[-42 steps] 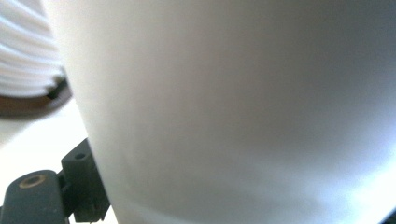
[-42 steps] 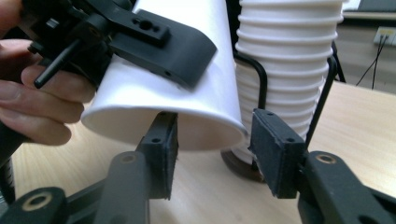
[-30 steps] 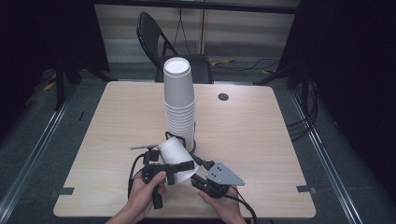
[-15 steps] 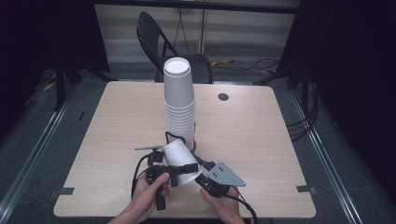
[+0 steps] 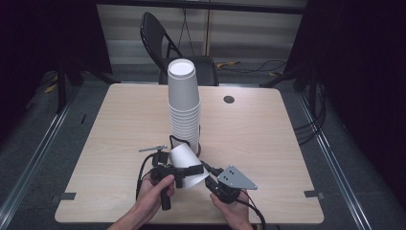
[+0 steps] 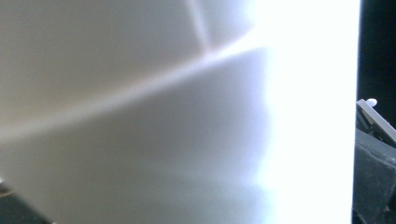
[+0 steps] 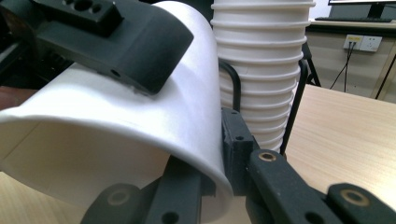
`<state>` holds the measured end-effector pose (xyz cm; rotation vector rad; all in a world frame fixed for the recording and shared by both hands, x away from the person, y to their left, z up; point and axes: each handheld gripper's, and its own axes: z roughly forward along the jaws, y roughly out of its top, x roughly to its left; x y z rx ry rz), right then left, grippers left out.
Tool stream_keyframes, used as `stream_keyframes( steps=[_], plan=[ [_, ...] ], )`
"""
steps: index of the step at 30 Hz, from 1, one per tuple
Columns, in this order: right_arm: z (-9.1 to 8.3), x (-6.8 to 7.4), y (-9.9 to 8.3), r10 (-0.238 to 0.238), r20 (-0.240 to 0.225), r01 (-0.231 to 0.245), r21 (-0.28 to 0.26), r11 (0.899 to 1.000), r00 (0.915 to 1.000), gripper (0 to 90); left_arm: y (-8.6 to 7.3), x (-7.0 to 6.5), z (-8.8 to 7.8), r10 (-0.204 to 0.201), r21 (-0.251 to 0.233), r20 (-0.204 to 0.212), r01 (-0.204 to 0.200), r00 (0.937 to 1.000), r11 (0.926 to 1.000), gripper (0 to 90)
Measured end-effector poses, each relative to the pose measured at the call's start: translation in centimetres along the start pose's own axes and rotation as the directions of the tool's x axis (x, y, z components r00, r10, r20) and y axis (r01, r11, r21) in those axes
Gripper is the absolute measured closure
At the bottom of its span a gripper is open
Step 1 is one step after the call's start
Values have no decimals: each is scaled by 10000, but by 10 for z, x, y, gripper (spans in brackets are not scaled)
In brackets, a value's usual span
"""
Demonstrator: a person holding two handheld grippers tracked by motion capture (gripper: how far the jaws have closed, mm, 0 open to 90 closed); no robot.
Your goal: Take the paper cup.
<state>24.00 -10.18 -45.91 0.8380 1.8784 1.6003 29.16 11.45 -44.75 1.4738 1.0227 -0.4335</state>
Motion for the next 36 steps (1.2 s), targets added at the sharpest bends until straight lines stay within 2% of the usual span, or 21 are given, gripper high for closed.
stream_keyframes(
  steps=[3, 5, 9, 12, 14, 17, 19, 21, 23, 24, 26, 29, 31, 32, 33, 35, 36],
  plan=[
    [-1, 0, 0, 43, -127, -41, 95, 9999, 9999, 862, 2, 2, -2, 18, -355, -62, -20, 10000, 9994, 46],
    [-3, -1, 1, -23, -174, 26, 145, 9999, 9998, 863, 4, 2, -3, -65, -427, 42, 66, 10000, 9991, 43],
    [-5, -2, 4, -132, -300, 143, 361, 9992, 9995, 864, 4, 3, -3, 195, -432, -73, -198, 9998, 9989, 22],
    [-6, -2, 3, -122, -328, 135, 415, 9990, 9994, 864, 4, 4, -4, 174, -391, -63, -177, 9998, 9991, 19],
    [-7, -1, 2, -53, -428, 72, 431, 9990, 9991, 865, 5, 3, -6, 244, -614, -304, -263, 9992, 9978, 16],
    [-8, -1, 1, -57, -460, 77, 441, 9990, 9989, 865, 7, 5, -8, 238, -500, -302, -252, 9993, 9984, 35],
    [-9, -2, 0, 9, -495, 14, 476, 9989, 9988, 865, 8, 5, -9, 273, -734, -460, -306, 9986, 9968, 49],
    [-10, -2, 0, 28, -529, -2, 497, 9988, 9986, 866, 10, 5, -10, 195, -786, -415, -227, 9990, 9966, 70],
    [-13, -2, 1, 68, -528, -36, 611, 9981, 9986, 865, 11, 6, -12, 288, -913, -431, -326, 9987, 9953, 82],
    [-14, -3, 1, 76, -540, -40, 664, 9978, 9985, 866, 12, 5, -14, 577, -1055, -608, -639, 9965, 9924, 101],
    [-17, -4, 0, 110, -556, -70, 723, 9974, 9984, 866, 14, 6, -16, 465, -1191, -576, -531, 9973, 9915, 148],
    [-20, -8, 0, 183, -520, -137, 880, 9960, 9985, 866, 15, 7, -20, 688, -1332, -856, -799, 9940, 9879, 153],
    [-20, -10, 1, 213, -555, -155, 1029, 9946, 9982, 866, 16, 8, -21, 676, -1306, -858, -785, 9940, 9883, 153],
    [-20, -11, 2, 152, -538, -79, 1325, 9912, 9984, 866, 16, 8, -21, 685, -1385, -891, -805, 9937, 9871, 154],
    [-20, -11, 2, 152, -538, -79, 1325, 9912, 9984, 866, 16, 7, -22, 692, -1410, -1026, -834, 9923, 9865, 154],
    [-21, -13, 1, 327, -574, -246, 1374, 9902, 9978, 866, 17, 8, -24, 839, -1514, -1028, -989, 9912, 9835, 155],
    [-22, -15, 1, 337, -476, -259, 1558, 9874, 9983, 866, 18, 7, -27, 1081, -1533, -1186, -1258, 9870, 9801, 156]
  ],
)
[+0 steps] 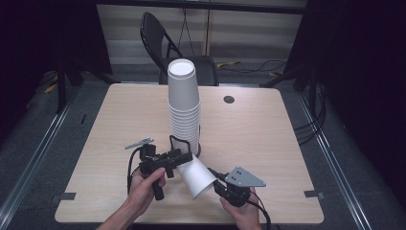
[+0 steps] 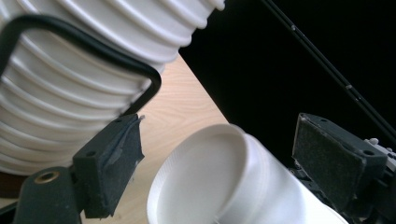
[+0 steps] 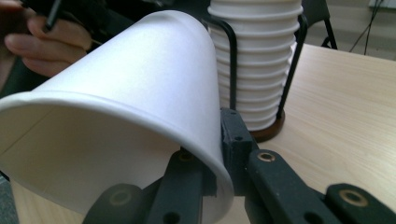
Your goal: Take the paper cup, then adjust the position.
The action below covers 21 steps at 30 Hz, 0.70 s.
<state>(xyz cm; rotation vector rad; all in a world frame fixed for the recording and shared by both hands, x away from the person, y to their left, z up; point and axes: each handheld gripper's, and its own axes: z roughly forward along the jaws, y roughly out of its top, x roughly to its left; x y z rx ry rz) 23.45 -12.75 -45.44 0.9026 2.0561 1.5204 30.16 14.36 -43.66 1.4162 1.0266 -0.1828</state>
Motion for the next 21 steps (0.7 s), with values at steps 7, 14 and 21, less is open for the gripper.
stream_keyframes(
  steps=[7, 14, 21],
  plan=[
    [-4, -11, 2, 502, -12, -500, 652, 9966, 9987, 866, 1, -1, -7, 1058, -10, -299, -1059, 9939, 9944, 159],
    [-6, -23, 3, 932, 106, -938, 1414, 9855, 9956, 866, -3, -4, -7, 2185, 273, -373, -2176, 9751, 9757, 161],
    [-7, -31, 5, 1362, -146, -1298, 2183, 9672, 9906, 866, -10, -11, -4, 4286, 865, -506, -4236, 9021, 9017, 173]
  ],
)
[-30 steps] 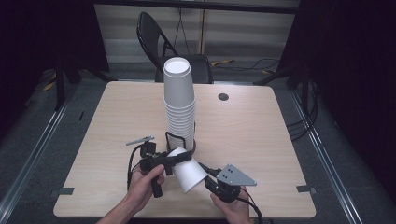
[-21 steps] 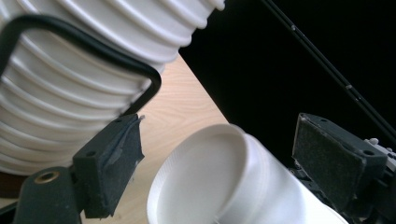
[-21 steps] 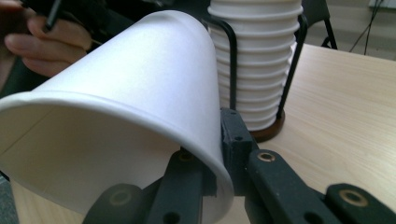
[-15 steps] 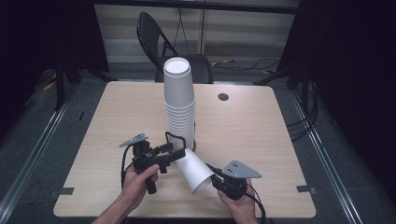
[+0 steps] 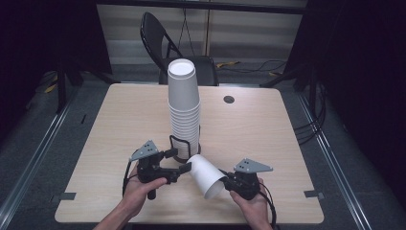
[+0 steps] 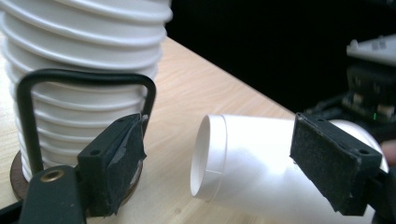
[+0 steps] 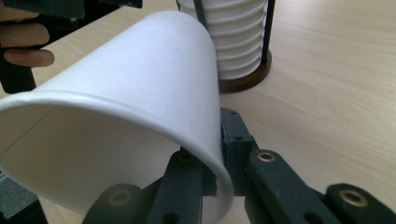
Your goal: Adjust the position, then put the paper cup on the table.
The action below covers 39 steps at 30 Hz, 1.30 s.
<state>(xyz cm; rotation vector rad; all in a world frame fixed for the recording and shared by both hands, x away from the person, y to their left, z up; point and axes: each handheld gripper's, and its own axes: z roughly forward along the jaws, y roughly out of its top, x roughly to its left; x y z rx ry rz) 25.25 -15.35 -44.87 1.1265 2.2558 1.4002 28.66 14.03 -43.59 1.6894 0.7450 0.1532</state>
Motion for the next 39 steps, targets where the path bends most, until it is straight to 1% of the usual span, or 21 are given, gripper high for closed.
stream_keyframes(
  steps=[5, 8, 10, 11, 16, 19, 20, 21, 22, 23, 25, 26, 27, 28, 29, 31, 33, 35, 37, 38, 39],
  plan=[
    [0, -4, 2, 119, -138, -113, 425, 9990, 9998, 866, -2, -3, 2, 756, 357, 128, -760, 9971, 9965, 158],
    [0, -5, 3, 147, -148, -139, 558, 9983, 9998, 866, -4, -3, 3, 955, 541, 213, -966, 9952, 9939, 157],
    [2, -7, 6, 192, -205, -175, 805, 9966, 9996, 866, -6, -4, 4, 1427, 772, 192, -1437, 9896, 9866, 156],
    [2, -7, 6, 192, -205, -175, 805, 9966, 9996, 866, -6, -4, 4, 1427, 772, 192, -1437, 9896, 9866, 156],
    [3, -7, 9, 162, -444, -113, 1081, 9941, 9989, 866, -8, -6, 5, 1904, 1174, 159, -1910, 9816, 9746, 157],
    [3, -8, 9, 106, -498, -37, 1355, 9908, 9987, 866, -10, -9, 7, 2303, 1339, 477, -2347, 9720, 9628, 164],
    [3, -9, 9, 97, -538, -16, 1489, 9889, 9985, 866, -11, -12, 8, 2704, 1384, 557, -2757, 9611, 9512, 163],
    [3, -10, 9, 96, -548, -8, 1576, 9875, 9985, 866, -11, -12, 8, 2704, 1384, 557, -2757, 9611, 9512, 162],
    [2, -10, 9, 69, -539, 20, 1636, 9865, 9985, 866, -12, -14, 9, 2978, 1350, 790, -3062, 9514, 9424, 161],
    [2, -10, 10, 95, -573, 7, 1749, 9846, 9983, 867, -12, -15, 9, 3074, 1361, 914, -3177, 9472, 9384, 161],
    [0, -11, 11, 119, -563, -13, 1850, 9827, 9983, 867, -12, -16, 9, 3139, 1381, 1026, -3261, 9439, 9352, 157],
    [-1, -11, 12, 162, -565, -50, 1916, 9815, 9983, 867, -13, -17, 10, 3285, 1418, 1162, -3430, 9373, 9286, 157],
    [-1, -12, 13, 143, -540, -37, 1921, 9814, 9984, 867, -14, -20, 11, 3686, 1571, 1265, -3855, 9209, 9092, 157],
    [-2, -13, 14, 154, -583, -39, 1921, 9814, 9982, 867, -14, -20, 11, 3686, 1571, 1265, -3855, 9209, 9092, 157],
    [-3, -14, 15, 101, -633, 25, 1964, 9805, 9979, 867, -15, -21, 12, 3897, 1627, 1390, -4092, 9104, 8978, 157],
    [-3, -15, 16, 77, -735, 77, 2074, 9782, 9973, 866, -16, -23, 13, 4095, 1795, 1636, -4352, 8975, 8822, 157],
    [-2, -14, 16, 79, -790, 99, 2224, 9749, 9968, 866, -19, -26, 14, 4551, 1849, 1626, -4801, 8755, 8575, 156],
    [-2, -14, 16, 79, -857, 122, 2312, 9728, 9963, 866, -20, -29, 15, 4819, 1916, 1766, -5102, 8583, 8384, 157],
    [0, -13, 17, 135, -976, 118, 2533, 9673, 9951, 866, -21, -31, 16, 5032, 1923, 1796, -5318, 8453, 8248, 157],
    [1, -13, 17, 149, -1017, 121, 2603, 9655, 9947, 866, -22, -33, 17, 5153, 1930, 1945, -5476, 8347, 8142, 157],
    [1, -13, 17, 161, -1048, 126, 2674, 9635, 9944, 866, -23, -34, 17, 5252, 1932, 1954, -5575, 8282, 8074, 156]
  ],
)
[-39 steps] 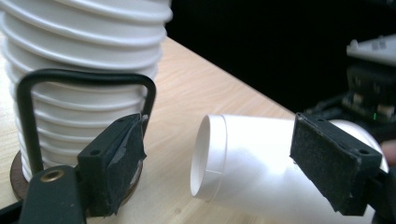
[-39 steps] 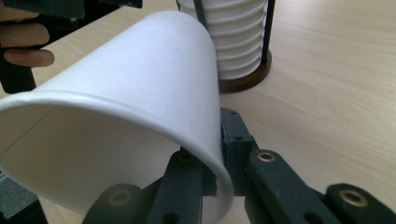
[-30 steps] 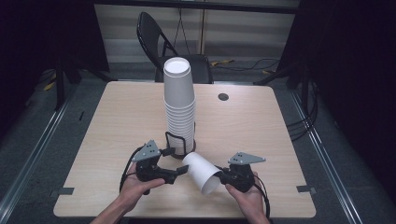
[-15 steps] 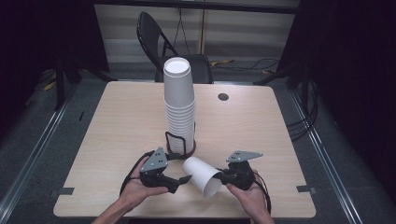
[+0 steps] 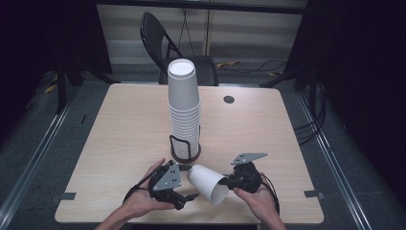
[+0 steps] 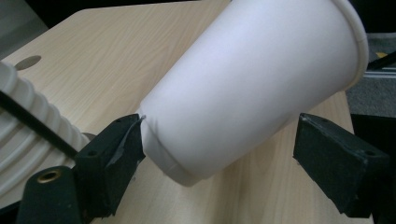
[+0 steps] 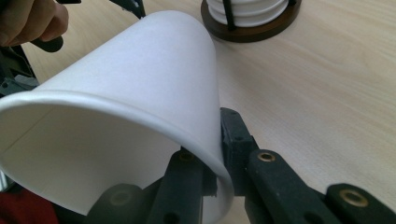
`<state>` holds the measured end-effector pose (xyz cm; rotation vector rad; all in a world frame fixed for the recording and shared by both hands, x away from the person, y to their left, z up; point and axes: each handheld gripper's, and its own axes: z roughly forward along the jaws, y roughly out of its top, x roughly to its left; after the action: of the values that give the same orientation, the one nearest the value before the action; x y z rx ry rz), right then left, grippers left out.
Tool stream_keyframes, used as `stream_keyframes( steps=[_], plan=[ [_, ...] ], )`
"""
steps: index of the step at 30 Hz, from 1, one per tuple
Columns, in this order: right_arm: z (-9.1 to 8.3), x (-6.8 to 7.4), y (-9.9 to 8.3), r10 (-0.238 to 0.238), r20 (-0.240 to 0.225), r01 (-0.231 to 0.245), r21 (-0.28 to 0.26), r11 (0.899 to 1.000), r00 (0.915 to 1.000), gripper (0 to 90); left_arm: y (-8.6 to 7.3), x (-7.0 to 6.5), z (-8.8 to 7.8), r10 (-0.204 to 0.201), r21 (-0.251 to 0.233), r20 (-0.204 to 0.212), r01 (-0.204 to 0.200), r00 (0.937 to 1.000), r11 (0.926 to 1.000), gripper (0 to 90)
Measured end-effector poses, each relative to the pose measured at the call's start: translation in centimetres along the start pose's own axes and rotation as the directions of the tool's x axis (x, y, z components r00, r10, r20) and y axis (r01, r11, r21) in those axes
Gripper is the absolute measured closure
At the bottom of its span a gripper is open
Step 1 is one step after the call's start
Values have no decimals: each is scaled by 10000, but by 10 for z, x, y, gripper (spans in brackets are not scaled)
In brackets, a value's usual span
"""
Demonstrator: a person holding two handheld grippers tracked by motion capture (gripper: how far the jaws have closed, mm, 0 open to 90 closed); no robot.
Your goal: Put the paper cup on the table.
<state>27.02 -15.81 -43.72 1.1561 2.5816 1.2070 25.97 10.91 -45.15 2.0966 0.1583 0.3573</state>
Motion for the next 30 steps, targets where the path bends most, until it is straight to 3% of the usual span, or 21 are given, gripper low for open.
stream_keyframes(
  steps=[9, 10, 15, 17, 18, 26, 27, 30],
  plan=[
    [1, 5, 6, -261, -227, 271, 463, 9986, 9994, 868, 3, -8, 4, 1009, 281, -75, -1006, 9949, 9945, 134],
    [2, 5, 6, -246, -284, 260, 499, 9984, 9993, 868, 3, -10, 4, 1408, 378, -119, -1403, 9900, 9894, 130],
    [2, 7, 9, -286, -328, 303, 531, 9981, 9991, 878, 2, -14, 8, 1835, 447, 10, -1834, 9830, 9820, 148],
    [2, 10, 11, -329, -369, 348, 526, 9980, 9988, 881, 3, -16, 10, 1919, 387, -15, -1917, 9814, 9807, 116],
    [2, 12, 13, -318, -450, 339, 451, 9984, 9985, 881, 5, -18, 11, 2104, 361, -192, -2096, 9774, 9771, 88],
    [7, 17, 18, -202, -718, 233, 415, 9989, 9972, 882, 8, -21, 16, 2220, 248, -193, -2215, 9749, 9749, 40],
    [8, 18, 18, -190, -721, 222, 435, 9988, 9972, 882, 9, -23, 18, 2104, 191, -183, -2100, 9775, 9775, 40],
    [11, 22, 20, -136, -644, 171, 541, 9984, 9978, 882, 10, -26, 22, 2236, 93, -226, -2234, 9744, 9747, 44]
  ],
)
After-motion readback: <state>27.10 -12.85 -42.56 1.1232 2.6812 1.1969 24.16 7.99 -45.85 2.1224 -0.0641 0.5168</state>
